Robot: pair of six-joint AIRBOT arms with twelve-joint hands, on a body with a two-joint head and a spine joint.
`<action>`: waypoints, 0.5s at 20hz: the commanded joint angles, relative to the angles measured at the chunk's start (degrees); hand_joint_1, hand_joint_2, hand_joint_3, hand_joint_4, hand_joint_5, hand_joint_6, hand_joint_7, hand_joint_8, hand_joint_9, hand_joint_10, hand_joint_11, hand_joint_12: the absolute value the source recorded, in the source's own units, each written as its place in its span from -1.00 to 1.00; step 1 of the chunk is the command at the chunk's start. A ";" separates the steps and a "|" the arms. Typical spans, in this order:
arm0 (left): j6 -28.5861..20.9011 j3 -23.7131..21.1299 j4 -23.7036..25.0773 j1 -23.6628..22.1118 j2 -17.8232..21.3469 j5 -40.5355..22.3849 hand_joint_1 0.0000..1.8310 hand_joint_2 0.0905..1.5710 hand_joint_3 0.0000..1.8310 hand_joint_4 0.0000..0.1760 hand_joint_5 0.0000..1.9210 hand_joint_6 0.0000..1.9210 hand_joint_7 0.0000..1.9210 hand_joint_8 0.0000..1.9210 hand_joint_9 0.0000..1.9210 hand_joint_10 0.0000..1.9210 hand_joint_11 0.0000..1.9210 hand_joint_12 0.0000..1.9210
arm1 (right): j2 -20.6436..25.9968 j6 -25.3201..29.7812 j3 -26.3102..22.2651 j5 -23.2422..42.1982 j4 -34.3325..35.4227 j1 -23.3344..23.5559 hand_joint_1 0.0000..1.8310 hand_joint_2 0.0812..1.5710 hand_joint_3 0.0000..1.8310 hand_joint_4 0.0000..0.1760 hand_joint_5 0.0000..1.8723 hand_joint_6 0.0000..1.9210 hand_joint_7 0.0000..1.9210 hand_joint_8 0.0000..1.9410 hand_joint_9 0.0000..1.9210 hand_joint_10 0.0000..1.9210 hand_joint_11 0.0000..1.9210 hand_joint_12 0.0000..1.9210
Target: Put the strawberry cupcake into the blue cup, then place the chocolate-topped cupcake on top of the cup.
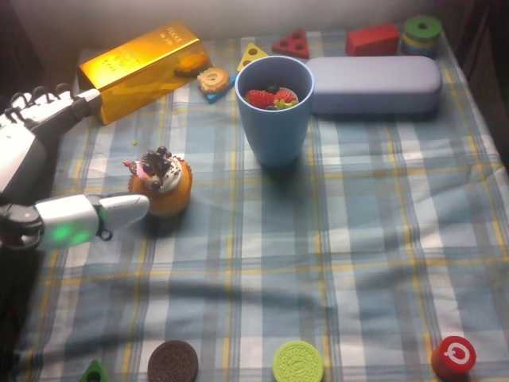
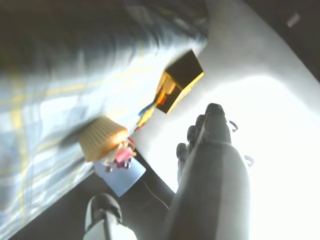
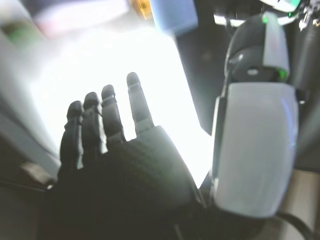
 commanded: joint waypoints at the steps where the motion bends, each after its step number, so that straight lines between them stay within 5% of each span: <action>1: -0.36 0.64 2.66 -0.79 -0.21 -4.49 -0.15 -0.07 -1.00 -0.53 -0.60 -1.00 -0.72 -1.00 -0.82 -0.99 -0.90 -0.94 | 0.82 0.16 -0.43 14.87 6.07 -3.86 -1.00 0.06 -0.99 -0.44 -1.00 -1.00 -1.00 -1.00 -1.00 -1.00 -1.00 -1.00; 2: -0.35 1.21 2.66 -1.04 -0.85 -3.73 -0.14 -0.08 -1.00 -0.61 -0.59 -0.99 -0.72 -1.00 -0.81 -0.99 -0.89 -0.93 | 0.80 0.20 -1.14 18.66 9.39 -8.63 -0.99 0.07 -0.99 -0.34 -1.00 -1.00 -1.00 -1.00 -1.00 -1.00 -1.00 -1.00; 4: -0.34 3.01 2.97 -2.85 -2.57 -0.90 -0.16 -0.11 -1.00 -0.38 -0.58 -0.99 -0.74 -1.00 -0.85 -1.00 -0.95 -0.95 | 1.08 0.32 -3.53 25.92 14.27 -17.27 -0.95 0.04 -1.00 0.45 -1.00 -1.00 -1.00 -1.00 -1.00 -1.00 -1.00 -1.00; 6: -0.34 4.89 3.81 -5.60 -4.18 2.71 -0.19 -0.12 -1.00 0.06 -0.59 -1.00 -0.79 -1.00 -0.91 -1.00 -1.00 -0.99 | 1.11 0.43 -5.14 29.95 16.85 -21.52 -0.99 0.06 -0.99 0.25 -1.00 -1.00 -1.00 -1.00 -1.00 -1.00 -1.00 -1.00; 8: -0.33 6.48 4.14 -6.18 -5.72 4.24 -0.22 -0.12 -1.00 -0.05 -0.57 -0.99 -0.81 -1.00 -0.94 -1.00 -1.00 -1.00 | 1.15 0.77 -5.68 31.09 17.62 -23.09 -0.96 0.07 -0.99 0.12 -1.00 -1.00 -1.00 -1.00 -1.00 -1.00 -1.00 -1.00; 9: -0.31 7.00 4.36 -6.30 -6.26 4.66 -0.20 -0.13 -1.00 0.18 -0.58 -1.00 -0.83 -1.00 -0.97 -1.00 -1.00 -1.00 | 1.20 1.46 -5.68 31.09 17.53 -23.09 -0.95 0.09 -0.99 -0.15 -1.00 -1.00 -1.00 -1.00 -1.00 -1.00 -1.00 -1.00; 10: -0.30 7.30 4.39 -6.38 -6.61 4.95 -0.17 -0.15 -1.00 0.37 -0.58 -1.00 -0.85 -1.00 -0.99 -1.00 -1.00 -1.00 | 1.26 1.60 -5.68 31.10 17.50 -23.09 -0.94 0.08 -0.99 -0.18 -1.00 -1.00 -1.00 -1.00 -1.00 -1.00 -1.00 -1.00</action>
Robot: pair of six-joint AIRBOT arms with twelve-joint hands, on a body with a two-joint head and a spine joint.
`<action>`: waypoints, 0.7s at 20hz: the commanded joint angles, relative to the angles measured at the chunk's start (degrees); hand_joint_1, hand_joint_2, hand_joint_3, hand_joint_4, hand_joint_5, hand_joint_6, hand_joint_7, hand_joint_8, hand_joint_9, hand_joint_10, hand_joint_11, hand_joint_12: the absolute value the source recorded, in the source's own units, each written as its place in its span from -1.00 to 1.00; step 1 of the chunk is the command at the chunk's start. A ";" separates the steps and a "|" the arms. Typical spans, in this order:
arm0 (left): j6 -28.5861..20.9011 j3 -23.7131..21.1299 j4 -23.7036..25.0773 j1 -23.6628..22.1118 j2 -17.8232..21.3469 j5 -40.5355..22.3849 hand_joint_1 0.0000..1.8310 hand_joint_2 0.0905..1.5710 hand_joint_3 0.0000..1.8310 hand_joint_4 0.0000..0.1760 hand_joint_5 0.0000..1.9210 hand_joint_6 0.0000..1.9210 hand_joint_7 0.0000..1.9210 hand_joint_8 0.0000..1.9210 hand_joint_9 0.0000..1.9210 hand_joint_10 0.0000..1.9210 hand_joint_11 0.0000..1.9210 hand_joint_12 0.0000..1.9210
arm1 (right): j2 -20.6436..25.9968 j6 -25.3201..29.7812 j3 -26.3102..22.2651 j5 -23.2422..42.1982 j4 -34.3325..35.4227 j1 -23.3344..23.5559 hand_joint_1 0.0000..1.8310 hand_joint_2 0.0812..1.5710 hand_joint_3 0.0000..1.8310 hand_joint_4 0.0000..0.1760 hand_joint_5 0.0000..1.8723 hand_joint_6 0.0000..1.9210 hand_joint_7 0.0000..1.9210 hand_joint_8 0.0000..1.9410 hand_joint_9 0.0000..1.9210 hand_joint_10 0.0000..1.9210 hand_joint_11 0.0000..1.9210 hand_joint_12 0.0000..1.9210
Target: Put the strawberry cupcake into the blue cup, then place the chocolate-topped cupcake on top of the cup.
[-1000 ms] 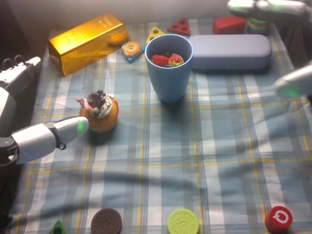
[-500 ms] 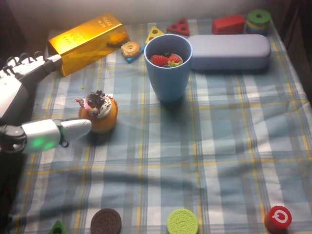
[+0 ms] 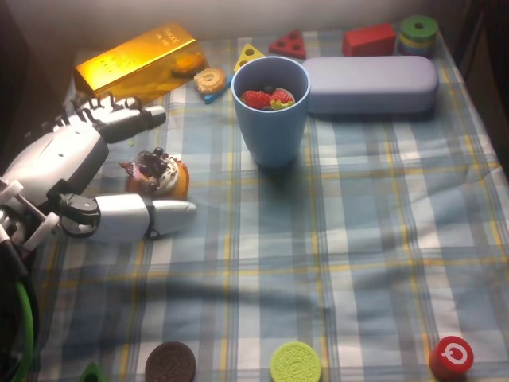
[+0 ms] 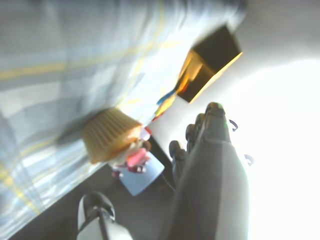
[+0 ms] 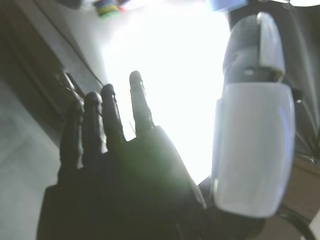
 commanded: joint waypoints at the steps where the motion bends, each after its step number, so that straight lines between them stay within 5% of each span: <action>1: -0.31 0.47 2.31 -0.50 -0.40 -5.99 -0.19 -0.16 -1.00 0.45 -0.58 -1.00 -0.85 -1.00 -0.98 -1.00 -1.00 -1.00 | 0.44 0.48 0.30 7.17 1.39 0.16 -0.95 0.08 -0.99 -0.31 -1.00 -1.00 -1.00 -1.00 -1.00 -1.00 -1.00 -1.00; 2: -0.31 0.70 2.31 -0.65 -0.55 -5.59 -0.21 -0.16 -1.00 0.41 -0.58 -1.00 -0.85 -1.00 -0.98 -1.00 -1.00 -1.00 | 0.44 0.48 0.30 7.29 1.39 0.16 -0.95 0.08 -0.99 -0.32 -1.00 -1.00 -1.00 -1.00 -1.00 -1.00 -1.00 -1.00; 3: -0.31 1.05 2.31 -0.79 -0.70 -5.00 -0.20 -0.16 -1.00 0.27 -0.57 -0.99 -0.85 -1.00 -0.98 -1.00 -1.00 -1.00 | 0.48 0.49 0.29 7.45 1.29 0.16 -0.95 0.04 -1.00 0.00 -1.00 -1.00 -1.00 -1.00 -1.00 -1.00 -1.00 -1.00; 4: -0.31 1.16 2.31 -0.85 -0.72 -4.75 -0.18 -0.15 -1.00 0.21 -0.57 -1.00 -0.85 -1.00 -0.98 -1.00 -1.00 -1.00 | 0.48 0.51 0.29 7.49 1.23 0.16 -0.95 0.02 -1.00 0.01 -1.00 -1.00 -1.00 -1.00 -1.00 -1.00 -1.00 -1.00; 9: -0.14 1.72 2.31 -0.84 -0.80 -3.28 -0.13 -0.17 -1.00 0.27 -0.55 -0.99 -0.81 -0.99 -0.91 -0.98 -0.93 -0.97 | 0.47 0.53 0.28 7.72 0.84 0.13 -0.92 0.06 -0.99 -0.19 -1.00 -1.00 -1.00 -1.00 -1.00 -1.00 -1.00 -1.00; 11: -0.12 2.30 2.30 -0.85 -1.21 -2.39 -0.12 -0.18 -1.00 -0.05 -0.52 -0.99 -0.79 -0.99 -0.90 -0.98 -0.94 -0.97 | 0.47 0.55 0.28 7.73 0.79 0.12 -0.91 0.09 -0.99 0.09 -1.00 -1.00 -1.00 -1.00 -1.00 -1.00 -1.00 -1.00; 12: -0.07 2.62 2.21 -0.85 -1.47 -2.09 -0.13 -0.17 -1.00 -0.15 -0.52 -0.99 -0.80 -0.99 -0.91 -0.99 -0.96 -0.98 | 0.47 0.55 0.31 7.73 0.78 0.12 -0.91 0.11 -0.98 0.02 -1.00 -1.00 -1.00 -1.00 -1.00 -1.00 -1.00 -1.00; 13: 0.04 2.81 2.13 -0.85 -1.61 -1.93 -0.11 -0.17 -1.00 -0.18 -0.49 -0.98 -0.80 -1.00 -0.90 -0.99 -0.96 -0.98 | 0.47 0.55 0.34 7.73 0.75 0.12 -0.90 0.08 -1.00 0.35 -1.00 -1.00 -1.00 -1.00 -1.00 -1.00 -1.00 -1.00; 14: 0.67 3.01 1.85 -0.87 -1.84 -1.73 -0.10 -0.19 -1.00 -0.19 -0.43 -0.99 -0.77 -1.00 -0.87 -0.99 -0.94 -0.97 | 0.46 0.55 0.37 7.73 0.64 0.13 -0.92 0.05 -1.00 0.33 -1.00 -1.00 -1.00 -1.00 -1.00 -1.00 -1.00 -1.00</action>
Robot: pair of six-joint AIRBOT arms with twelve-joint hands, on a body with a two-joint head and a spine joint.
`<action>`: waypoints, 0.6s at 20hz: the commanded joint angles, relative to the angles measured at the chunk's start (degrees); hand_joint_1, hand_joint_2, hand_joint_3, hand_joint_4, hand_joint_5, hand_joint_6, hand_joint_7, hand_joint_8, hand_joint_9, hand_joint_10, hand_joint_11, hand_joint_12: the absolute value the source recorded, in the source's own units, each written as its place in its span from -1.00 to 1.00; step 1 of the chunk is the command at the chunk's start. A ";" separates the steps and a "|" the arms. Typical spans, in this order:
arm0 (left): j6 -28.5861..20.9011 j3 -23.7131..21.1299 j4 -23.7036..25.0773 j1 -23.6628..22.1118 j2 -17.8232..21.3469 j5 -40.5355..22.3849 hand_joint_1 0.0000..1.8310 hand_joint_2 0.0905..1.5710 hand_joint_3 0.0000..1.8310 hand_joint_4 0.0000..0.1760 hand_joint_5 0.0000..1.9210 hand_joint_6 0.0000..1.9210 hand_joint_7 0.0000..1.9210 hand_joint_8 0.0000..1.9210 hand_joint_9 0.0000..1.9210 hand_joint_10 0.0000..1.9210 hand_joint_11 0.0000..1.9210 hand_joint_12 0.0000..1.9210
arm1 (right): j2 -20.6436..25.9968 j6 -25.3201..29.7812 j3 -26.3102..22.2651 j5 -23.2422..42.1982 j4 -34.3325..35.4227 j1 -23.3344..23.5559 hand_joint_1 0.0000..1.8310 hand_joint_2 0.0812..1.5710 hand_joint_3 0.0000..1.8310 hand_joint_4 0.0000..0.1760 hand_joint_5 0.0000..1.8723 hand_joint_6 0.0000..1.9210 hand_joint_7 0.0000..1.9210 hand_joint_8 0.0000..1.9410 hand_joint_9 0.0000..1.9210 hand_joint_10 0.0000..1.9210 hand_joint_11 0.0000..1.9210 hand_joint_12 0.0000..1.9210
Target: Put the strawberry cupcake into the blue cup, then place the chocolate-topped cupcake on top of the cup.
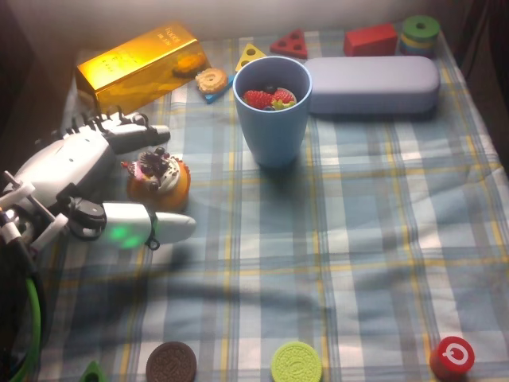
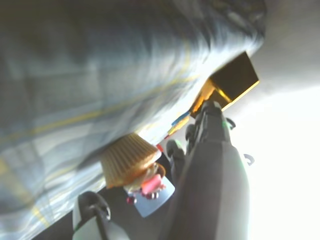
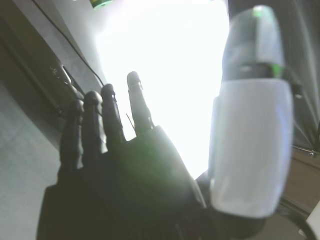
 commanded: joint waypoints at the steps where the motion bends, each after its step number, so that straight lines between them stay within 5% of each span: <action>1: 0.55 0.36 1.36 -0.87 -0.22 -5.52 -0.08 -0.19 -1.00 -0.13 -0.41 -0.99 -0.76 -1.00 -0.87 -1.00 -0.94 -0.98 | 0.43 0.52 0.37 6.92 1.62 0.15 -0.89 0.05 -1.00 0.16 -1.00 -1.00 -1.00 -1.00 -1.00 -1.00 -1.00 -1.00; 2: 1.73 0.44 0.94 -1.08 -0.40 -5.32 -0.08 -0.19 -1.00 0.00 -0.40 -0.99 -0.76 -1.00 -0.87 -1.00 -0.96 -0.98 | 0.40 0.52 0.37 6.92 1.60 0.15 -0.91 0.02 -1.00 0.30 -1.00 -1.00 -1.00 -1.00 -1.00 -1.00 -1.00 -1.00; 4: 2.87 0.73 0.30 -1.25 -0.79 -4.96 -0.09 -0.20 -1.00 -0.40 -0.35 -0.97 -0.73 -0.99 -0.85 -0.99 -0.96 -0.98 | 0.26 0.52 0.33 6.92 1.58 0.15 -0.91 0.02 -1.00 0.23 -1.00 -1.00 -1.00 -1.00 -1.00 -1.00 -1.00 -1.00; 7: 2.87 1.35 -0.28 -1.25 -1.44 -4.44 -0.11 -0.17 -0.99 0.02 -0.36 -0.99 -0.72 -0.99 -0.85 -0.99 -0.92 -0.97 | 0.11 0.52 0.26 6.92 1.51 0.15 -0.92 0.02 -1.00 -0.10 -1.00 -1.00 -1.00 -1.00 -1.00 -1.00 -1.00 -1.00; 10: 2.86 2.15 -0.88 -1.35 -2.11 -4.16 0.00 -0.06 -1.00 -0.39 -0.08 -0.99 -0.64 -1.00 -0.78 -1.00 -0.91 -0.96 | -0.15 0.52 0.19 6.92 1.52 0.14 -0.96 0.02 -1.00 -0.04 -1.00 -1.00 -1.00 -1.00 -1.00 -1.00 -1.00 -1.00; 11: 2.86 2.17 -0.90 -1.47 -2.14 -4.15 0.01 0.00 -1.00 -0.15 -0.01 -0.99 -0.62 -1.00 -0.77 -1.00 -0.93 -0.97 | -0.26 0.52 0.19 6.92 1.52 0.14 -0.98 0.02 -1.00 -0.11 -1.00 -1.00 -1.00 -1.00 -1.00 -1.00 -1.00 -1.00; 12: 2.87 2.16 -0.86 -1.62 -2.14 -4.18 0.03 0.04 -0.99 -0.20 0.02 -0.98 -0.62 -1.00 -0.76 -1.00 -0.93 -0.97 | -0.30 0.52 0.19 6.91 1.52 0.11 -0.97 0.00 -1.00 -0.03 -1.00 -1.00 -1.00 -1.00 -1.00 -1.00 -1.00 -1.00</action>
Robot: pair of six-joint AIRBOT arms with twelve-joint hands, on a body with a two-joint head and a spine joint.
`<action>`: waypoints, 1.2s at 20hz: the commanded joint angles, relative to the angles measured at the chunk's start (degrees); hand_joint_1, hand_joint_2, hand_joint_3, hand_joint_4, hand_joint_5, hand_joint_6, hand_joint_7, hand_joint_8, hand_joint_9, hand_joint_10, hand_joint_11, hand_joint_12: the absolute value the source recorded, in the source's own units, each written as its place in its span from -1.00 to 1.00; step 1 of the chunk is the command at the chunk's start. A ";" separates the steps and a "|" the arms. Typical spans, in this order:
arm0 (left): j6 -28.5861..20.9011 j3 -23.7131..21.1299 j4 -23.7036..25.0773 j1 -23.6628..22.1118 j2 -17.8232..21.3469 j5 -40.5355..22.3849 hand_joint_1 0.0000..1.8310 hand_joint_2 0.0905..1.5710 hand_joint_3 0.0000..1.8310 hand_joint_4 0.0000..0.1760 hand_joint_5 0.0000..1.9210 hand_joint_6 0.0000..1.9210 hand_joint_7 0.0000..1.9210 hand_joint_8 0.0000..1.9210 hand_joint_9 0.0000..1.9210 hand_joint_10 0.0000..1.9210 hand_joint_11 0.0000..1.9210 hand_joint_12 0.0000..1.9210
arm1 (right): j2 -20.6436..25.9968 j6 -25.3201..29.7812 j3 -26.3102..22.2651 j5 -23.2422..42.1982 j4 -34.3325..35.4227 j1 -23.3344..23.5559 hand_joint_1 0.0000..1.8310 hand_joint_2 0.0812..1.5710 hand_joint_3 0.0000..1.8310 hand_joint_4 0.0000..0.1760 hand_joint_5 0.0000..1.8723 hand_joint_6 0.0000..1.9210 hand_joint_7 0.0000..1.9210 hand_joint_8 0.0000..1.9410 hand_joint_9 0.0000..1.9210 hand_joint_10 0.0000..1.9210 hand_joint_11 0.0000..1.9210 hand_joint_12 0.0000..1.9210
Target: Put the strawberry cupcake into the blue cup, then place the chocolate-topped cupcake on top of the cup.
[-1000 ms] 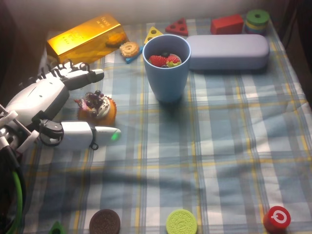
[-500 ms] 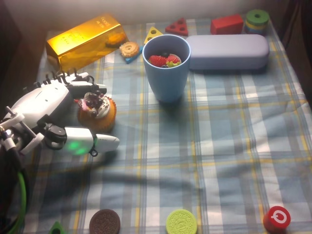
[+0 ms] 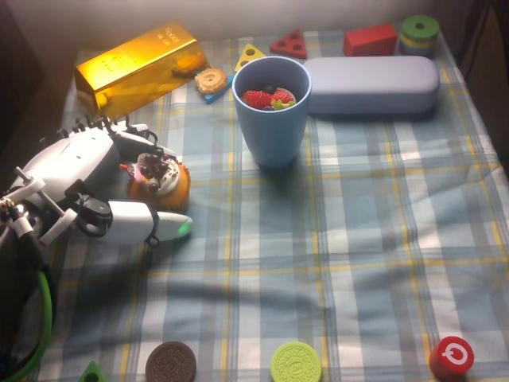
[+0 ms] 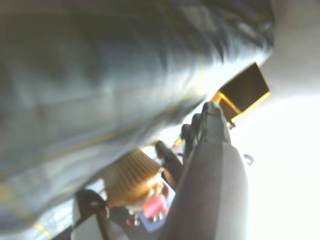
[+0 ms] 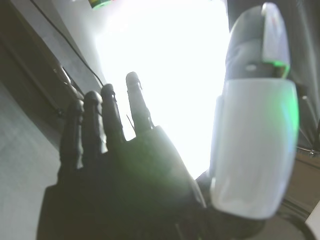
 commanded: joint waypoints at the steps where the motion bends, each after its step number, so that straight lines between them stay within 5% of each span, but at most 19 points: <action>1: 0.11 0.19 1.70 -0.51 -0.29 -5.02 0.03 0.06 -0.99 -0.17 0.04 -0.98 -0.61 -1.00 -0.76 -1.00 -0.93 -0.97 | 0.10 0.52 0.19 6.93 1.72 0.10 -0.95 -0.01 -1.00 0.03 -1.00 -1.00 -1.00 -1.00 -1.00 -1.00 -1.00 -1.00; 2: 0.11 0.09 1.82 -0.67 -0.14 -5.13 0.04 0.08 -0.99 0.18 0.06 -0.98 -0.60 -0.99 -0.74 -0.99 -0.91 -0.97 | 0.10 0.52 0.19 6.92 1.72 0.08 -0.94 0.00 -1.00 0.04 -1.00 -1.00 -1.00 -1.00 -1.00 -1.00 -1.00 -1.00; 3: 0.11 -0.09 2.08 -0.93 0.09 -5.34 0.16 0.20 -0.99 0.84 0.23 -0.55 -0.58 -1.00 -0.72 -1.00 -0.89 -0.95 | 0.09 0.52 0.18 6.91 1.72 0.02 -0.92 -0.01 -1.00 0.32 -1.00 -1.00 -1.00 -1.00 -1.00 -1.00 -1.00 -1.00; 4: 0.11 -0.27 2.29 -1.09 0.28 -5.53 0.17 0.25 -1.00 0.97 0.22 -0.37 -0.57 -1.00 -0.71 -1.00 -0.89 -0.95 | 0.09 0.52 0.18 6.90 1.72 -0.03 -0.91 -0.01 -1.00 0.33 -1.00 -1.00 -1.00 -1.00 -1.00 -1.00 -1.00 -1.00; 5: 0.11 -0.51 2.63 -1.34 0.53 -5.79 0.17 0.26 -1.00 0.99 0.21 -0.32 -0.55 -1.00 -0.70 -1.00 -0.90 -0.96 | 0.06 0.52 0.15 6.87 1.73 -0.06 -0.93 0.02 -0.99 0.02 -1.00 -1.00 -1.00 -1.00 -1.00 -1.00 -1.00 -1.00; 8: 0.11 -1.12 3.15 -1.76 0.99 -6.63 0.16 0.29 -1.00 1.00 0.16 -0.22 -0.56 -1.00 -0.72 -1.00 -0.90 -0.96 | -0.01 0.52 0.07 6.87 1.78 -0.07 -0.94 0.02 -1.00 0.17 -1.00 -1.00 -1.00 -1.00 -1.00 -1.00 -1.00 -1.00; 10: 0.12 -2.11 4.10 -2.30 1.79 -7.61 0.15 0.30 -1.00 1.00 0.13 -0.17 -0.59 -1.00 -0.73 -1.00 -0.90 -0.96 | -0.02 0.52 0.00 6.84 1.85 -0.08 -0.91 0.04 -0.99 -0.15 -1.00 -1.00 -1.00 -1.00 -1.00 -1.00 -1.00 -1.00; 12: 0.12 -3.59 5.25 -3.02 3.05 -8.81 0.13 0.32 -1.00 1.00 0.10 -0.12 -0.59 -1.00 -0.76 -1.00 -0.96 -0.98 | -0.02 0.56 -0.01 6.74 1.98 -0.13 -0.92 0.03 -1.00 -0.12 -1.00 -1.00 -1.00 -1.00 -1.00 -1.00 -1.00 -1.00; 14: 0.12 -5.02 6.65 -3.81 4.41 -10.20 0.12 0.35 -1.00 1.00 0.05 -0.04 -0.59 -1.00 -0.75 -1.00 -0.96 -0.98 | -0.01 0.73 -0.01 6.60 2.07 -0.14 -0.91 0.04 -1.00 -0.30 -1.00 -1.00 -1.00 -1.00 -1.00 -1.00 -1.00 -1.00; 15: 0.12 -5.70 7.38 -4.24 5.10 -10.93 0.04 0.23 -1.00 0.31 -0.07 -0.63 -0.61 -0.99 -0.79 -1.00 -0.97 -0.98 | -0.01 0.87 -0.01 6.52 2.09 -0.14 -0.92 0.04 -0.99 -0.45 -1.00 -1.00 -1.00 -1.00 -1.00 -1.00 -1.00 -1.00; 16: 0.12 -6.39 8.35 -4.82 5.86 -11.71 0.02 0.20 -1.00 0.13 -0.04 -0.87 -0.61 -1.00 -0.79 -1.00 -0.97 -0.98 | -0.01 0.99 -0.01 6.42 2.10 -0.14 -0.92 0.04 -0.99 -0.48 -1.00 -1.00 -1.00 -1.00 -1.00 -1.00 -1.00 -1.00; 24: 0.15 -4.03 15.83 -16.10 5.01 -9.26 0.02 0.20 -1.00 0.10 -0.01 -0.99 -0.61 -1.00 -0.80 -1.00 -0.97 -0.97 | -0.13 1.19 -0.05 5.84 2.42 -0.14 -0.92 0.05 -1.00 -0.49 -1.00 -1.00 -1.00 -1.00 -1.00 -1.00 -1.00 -1.00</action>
